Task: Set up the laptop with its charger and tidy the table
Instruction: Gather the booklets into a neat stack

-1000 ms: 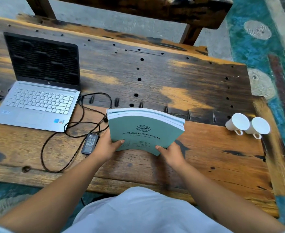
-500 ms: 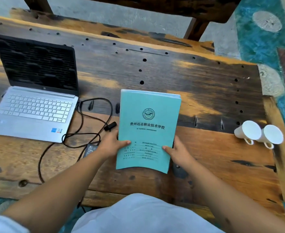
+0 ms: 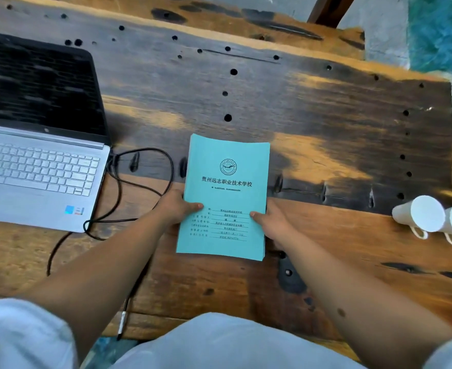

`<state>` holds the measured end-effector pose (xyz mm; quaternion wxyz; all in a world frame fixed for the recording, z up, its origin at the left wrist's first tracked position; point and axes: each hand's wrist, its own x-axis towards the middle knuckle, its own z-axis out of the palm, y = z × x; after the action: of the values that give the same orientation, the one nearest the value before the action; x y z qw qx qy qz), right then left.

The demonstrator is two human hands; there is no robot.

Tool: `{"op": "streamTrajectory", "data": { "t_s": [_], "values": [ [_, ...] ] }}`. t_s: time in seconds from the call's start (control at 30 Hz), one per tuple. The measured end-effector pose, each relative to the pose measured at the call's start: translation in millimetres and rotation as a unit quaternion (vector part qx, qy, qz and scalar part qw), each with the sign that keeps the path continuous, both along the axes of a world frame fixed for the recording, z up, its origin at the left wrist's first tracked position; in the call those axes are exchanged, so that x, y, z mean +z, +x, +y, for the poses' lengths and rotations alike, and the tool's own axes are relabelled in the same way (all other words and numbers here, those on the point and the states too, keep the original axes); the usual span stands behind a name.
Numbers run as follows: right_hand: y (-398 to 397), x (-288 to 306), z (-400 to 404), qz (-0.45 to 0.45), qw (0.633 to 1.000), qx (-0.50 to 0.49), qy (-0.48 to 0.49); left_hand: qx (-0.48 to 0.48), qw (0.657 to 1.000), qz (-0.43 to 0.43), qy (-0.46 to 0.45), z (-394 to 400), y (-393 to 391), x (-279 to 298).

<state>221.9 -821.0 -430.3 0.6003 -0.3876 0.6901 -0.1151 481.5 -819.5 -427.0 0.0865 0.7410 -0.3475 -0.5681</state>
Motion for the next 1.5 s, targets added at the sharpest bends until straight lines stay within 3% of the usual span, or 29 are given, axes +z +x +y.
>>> {"op": "streamTrajectory", "data": {
  "t_s": [0.17,0.33,0.63,0.87,1.03,1.3,1.4,1.5],
  "values": [
    [-7.1,-4.6,1.5,0.11,0.991,0.054,-0.043,-0.028,0.995,-0.088,-0.035,7.3,-2.4,-2.5],
    [-10.7,-5.8,16.9,0.155,0.986,0.0,-0.053,-0.034,0.983,-0.146,-0.107,30.2,-7.7,-2.1],
    [-0.5,-13.2,27.0,0.12,0.987,-0.11,-0.019,0.04,0.977,-0.164,-0.131,39.1,-12.6,-3.8],
    [13.0,-14.2,27.0,0.127,0.99,-0.052,-0.03,0.049,0.976,-0.18,-0.115,37.3,3.6,-0.6],
    [13.0,-12.2,25.4,0.157,0.982,0.065,-0.084,-0.008,0.974,-0.199,-0.111,36.3,7.3,-1.9],
    [-1.0,-7.3,22.1,0.078,0.99,0.103,-0.05,-0.092,0.969,-0.214,-0.079,34.9,4.8,12.7],
    [-7.8,3.1,23.0,0.094,0.975,0.186,-0.08,-0.092,0.974,-0.188,-0.089,42.6,1.4,22.6],
    [-10.3,18.8,30.1,0.151,0.944,0.262,-0.135,-0.112,0.964,-0.185,-0.155,60.0,-3.8,34.4]
  ]
}}
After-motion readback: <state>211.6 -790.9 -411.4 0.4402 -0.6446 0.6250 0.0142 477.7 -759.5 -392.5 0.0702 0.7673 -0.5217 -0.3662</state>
